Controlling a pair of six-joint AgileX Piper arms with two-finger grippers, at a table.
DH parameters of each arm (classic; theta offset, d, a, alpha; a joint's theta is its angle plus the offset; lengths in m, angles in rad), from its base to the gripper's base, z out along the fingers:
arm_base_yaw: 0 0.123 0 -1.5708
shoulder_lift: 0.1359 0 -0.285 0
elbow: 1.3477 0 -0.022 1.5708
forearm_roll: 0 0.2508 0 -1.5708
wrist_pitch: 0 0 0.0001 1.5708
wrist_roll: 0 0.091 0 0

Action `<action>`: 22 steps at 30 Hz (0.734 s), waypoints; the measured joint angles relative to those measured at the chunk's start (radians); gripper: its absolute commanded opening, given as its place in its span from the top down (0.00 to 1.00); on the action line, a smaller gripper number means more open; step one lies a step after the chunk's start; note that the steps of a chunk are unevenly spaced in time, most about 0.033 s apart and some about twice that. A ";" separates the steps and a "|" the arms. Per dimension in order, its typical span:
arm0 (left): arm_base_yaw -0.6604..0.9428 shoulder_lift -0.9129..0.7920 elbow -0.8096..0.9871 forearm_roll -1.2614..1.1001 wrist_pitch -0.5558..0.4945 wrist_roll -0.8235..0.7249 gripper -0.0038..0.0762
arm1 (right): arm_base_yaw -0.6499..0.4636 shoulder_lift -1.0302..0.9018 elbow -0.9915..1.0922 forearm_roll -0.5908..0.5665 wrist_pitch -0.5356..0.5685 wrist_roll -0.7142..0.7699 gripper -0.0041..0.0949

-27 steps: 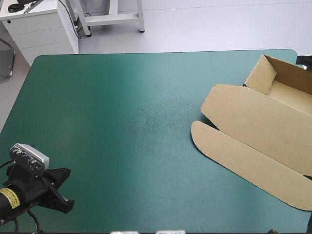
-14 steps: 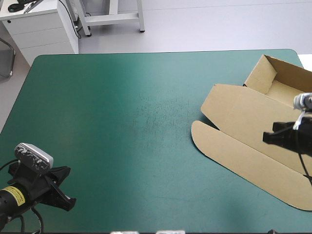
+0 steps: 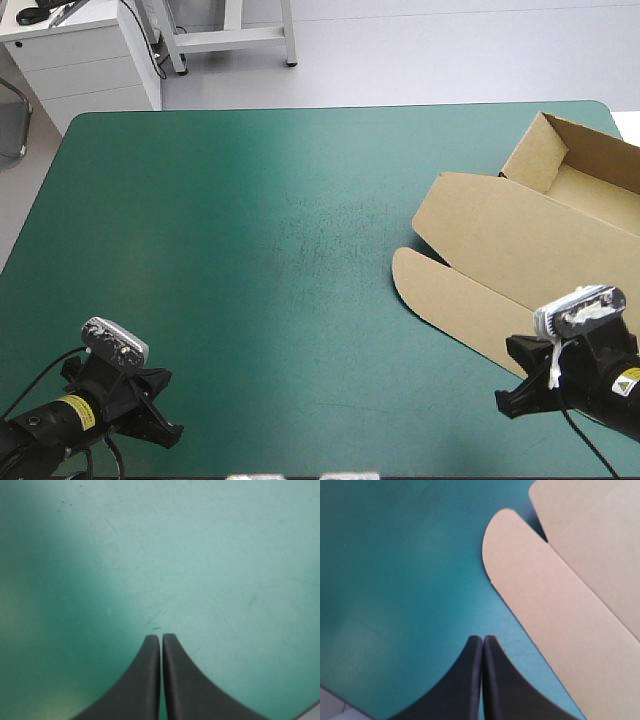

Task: Fold the box

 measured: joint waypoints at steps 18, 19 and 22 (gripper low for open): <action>0.000 -0.124 0.115 -0.023 -0.063 0.000 0.96 | 0.114 -0.342 0.389 -0.161 -0.131 0.089 0.96; 0.000 -0.124 0.115 -0.023 -0.064 0.000 0.96 | 0.114 -0.351 0.389 -0.161 -0.131 0.089 0.96; 0.000 -0.124 0.115 -0.024 -0.065 0.000 0.96 | 0.114 -0.367 0.390 -0.165 -0.131 0.089 0.96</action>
